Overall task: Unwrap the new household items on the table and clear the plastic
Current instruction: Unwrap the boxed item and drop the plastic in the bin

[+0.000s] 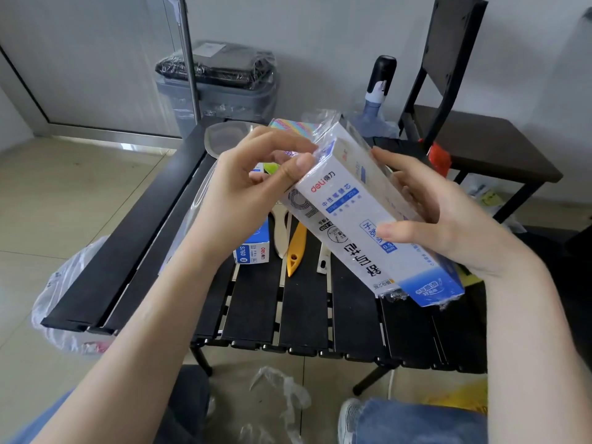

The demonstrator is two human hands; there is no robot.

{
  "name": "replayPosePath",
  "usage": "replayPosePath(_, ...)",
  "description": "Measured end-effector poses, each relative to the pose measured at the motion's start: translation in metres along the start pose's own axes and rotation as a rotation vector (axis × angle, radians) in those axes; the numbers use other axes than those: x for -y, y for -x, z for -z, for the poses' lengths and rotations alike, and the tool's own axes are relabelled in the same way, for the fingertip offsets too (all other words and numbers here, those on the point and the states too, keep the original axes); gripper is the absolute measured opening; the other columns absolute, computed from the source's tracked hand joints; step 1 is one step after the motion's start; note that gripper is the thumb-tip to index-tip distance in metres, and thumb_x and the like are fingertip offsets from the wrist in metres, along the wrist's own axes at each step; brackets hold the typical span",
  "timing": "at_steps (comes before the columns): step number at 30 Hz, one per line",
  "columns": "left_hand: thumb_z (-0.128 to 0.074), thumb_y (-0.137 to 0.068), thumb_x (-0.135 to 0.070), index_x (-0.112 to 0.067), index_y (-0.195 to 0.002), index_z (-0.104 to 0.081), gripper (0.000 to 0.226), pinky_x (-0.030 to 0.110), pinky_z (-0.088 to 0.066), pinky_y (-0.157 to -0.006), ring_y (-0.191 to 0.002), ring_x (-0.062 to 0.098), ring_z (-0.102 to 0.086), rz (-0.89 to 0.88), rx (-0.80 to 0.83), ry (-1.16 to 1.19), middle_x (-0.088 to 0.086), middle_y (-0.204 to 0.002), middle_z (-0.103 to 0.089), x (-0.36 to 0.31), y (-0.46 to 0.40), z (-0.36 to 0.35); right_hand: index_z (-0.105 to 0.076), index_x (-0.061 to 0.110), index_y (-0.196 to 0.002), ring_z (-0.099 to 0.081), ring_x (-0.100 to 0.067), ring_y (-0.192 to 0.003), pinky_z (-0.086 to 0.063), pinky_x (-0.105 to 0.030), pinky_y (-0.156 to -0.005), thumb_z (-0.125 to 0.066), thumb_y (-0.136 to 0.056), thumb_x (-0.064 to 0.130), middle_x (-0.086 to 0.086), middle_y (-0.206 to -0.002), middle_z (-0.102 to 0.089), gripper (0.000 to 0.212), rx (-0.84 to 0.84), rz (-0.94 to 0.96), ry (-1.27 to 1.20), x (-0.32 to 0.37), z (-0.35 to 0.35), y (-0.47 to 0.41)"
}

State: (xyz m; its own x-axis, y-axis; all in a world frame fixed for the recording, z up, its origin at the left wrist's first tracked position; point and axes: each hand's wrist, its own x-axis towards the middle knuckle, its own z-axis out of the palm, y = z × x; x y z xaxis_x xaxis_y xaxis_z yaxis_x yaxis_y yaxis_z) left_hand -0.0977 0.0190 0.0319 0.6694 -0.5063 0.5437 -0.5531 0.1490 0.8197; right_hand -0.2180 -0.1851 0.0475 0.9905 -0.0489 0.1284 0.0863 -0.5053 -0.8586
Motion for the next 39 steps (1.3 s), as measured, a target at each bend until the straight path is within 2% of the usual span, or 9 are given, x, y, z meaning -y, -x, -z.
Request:
replayPosePath(5,-0.056,-0.092,-0.026,-0.027,-0.087,-0.058,0.006,0.042,-0.050,-0.083,-0.101,0.010,-0.060,-0.055,-0.010,-0.065,-0.009,-0.103,-0.066,-0.001,0.000,-0.001,-0.036,0.045,-0.137,-0.055,0.003,-0.117,-0.052,-0.017,-0.086,-0.072,-0.059,0.050,0.028,-0.122,-0.057,0.087,0.016,-0.010,-0.004,0.000,0.001,-0.001)
replayPosePath(9,-0.057,-0.094,-0.018,-0.027,-0.099,-0.061,0.011,0.031,-0.052,-0.077,-0.092,0.004,-0.056,-0.074,0.064,-0.055,-0.012,-0.101,-0.062,-0.001,0.001,0.000,-0.037,0.048,-0.134,-0.054,0.006,-0.117,-0.050,-0.014,-0.086,-0.072,-0.059,0.050,0.031,-0.123,-0.056,0.083,0.024,-0.002,0.006,0.001,0.002,0.000)
replayPosePath(14,-0.064,-0.083,-0.028,-0.023,-0.080,-0.061,0.007,0.029,-0.045,-0.071,-0.082,0.012,-0.057,-0.008,0.006,0.001,-0.011,-0.083,-0.062,0.003,0.001,0.009,-0.037,0.055,-0.130,-0.054,0.007,-0.116,-0.050,-0.013,-0.085,-0.073,-0.060,0.050,0.031,-0.124,-0.055,0.079,0.061,-0.006,0.048,0.002,0.000,-0.001)
replayPosePath(18,-0.061,-0.089,-0.013,-0.021,-0.081,-0.059,0.012,0.031,-0.051,-0.075,-0.086,0.010,-0.061,-0.039,-0.054,-0.014,-0.012,-0.085,-0.066,0.008,0.002,0.011,-0.039,0.056,-0.131,-0.051,0.014,-0.111,-0.047,-0.009,-0.080,-0.073,-0.058,0.057,0.036,-0.115,-0.049,0.080,-0.010,-0.043,0.135,0.002,-0.002,-0.006)
replayPosePath(23,-0.052,-0.093,-0.002,-0.012,-0.084,-0.051,0.014,0.025,-0.056,-0.066,-0.081,0.010,-0.067,-0.054,-0.234,-0.139,0.000,-0.090,-0.069,0.016,0.006,0.006,-0.047,0.060,-0.113,-0.054,0.021,-0.099,-0.044,-0.003,-0.072,-0.073,-0.071,0.057,0.039,-0.109,-0.055,0.050,-0.060,-0.064,0.176,0.005,-0.005,-0.009)
replayPosePath(26,-0.049,-0.094,-0.001,-0.012,-0.090,-0.049,0.012,0.024,-0.057,-0.068,-0.082,0.007,-0.069,-0.088,-0.240,-0.240,-0.007,-0.091,-0.069,0.019,0.007,0.007,-0.045,0.064,-0.110,-0.054,0.025,-0.093,-0.043,0.000,-0.069,-0.061,-0.071,0.058,0.045,-0.098,-0.054,0.043,-0.060,-0.089,0.226,0.008,-0.004,-0.009)
replayPosePath(30,-0.044,-0.097,0.002,-0.012,-0.091,-0.046,0.016,0.027,-0.057,-0.074,-0.083,0.005,-0.070,-0.143,-0.237,-0.290,-0.005,-0.100,-0.068,0.020,0.009,0.006,-0.051,0.057,-0.122,-0.054,0.018,-0.103,-0.044,-0.010,-0.078,-0.052,-0.072,0.066,0.039,-0.115,-0.054,0.050,-0.117,-0.110,0.309,0.005,0.000,-0.008)
replayPosePath(35,-0.044,-0.097,0.004,-0.015,-0.093,-0.046,0.020,0.027,-0.054,-0.074,-0.083,0.016,-0.069,-0.194,-0.214,-0.185,0.010,-0.117,-0.055,0.016,0.008,0.006,-0.055,0.044,-0.128,-0.056,0.016,-0.093,-0.043,-0.005,-0.069,-0.044,-0.084,0.061,0.029,-0.103,-0.062,0.049,-0.147,-0.120,0.373,0.002,0.002,-0.007)
replayPosePath(39,-0.041,-0.099,-0.001,-0.015,-0.089,-0.043,0.018,0.037,-0.045,-0.081,-0.090,0.017,-0.060,-0.148,-0.224,-0.017,0.004,-0.100,-0.063,0.013,0.007,0.003,-0.065,0.034,-0.116,-0.063,-0.009,-0.087,-0.048,-0.033,-0.071,-0.038,-0.097,0.050,0.013,-0.093,-0.070,0.037,-0.237,-0.099,0.451,-0.004,-0.004,-0.012)
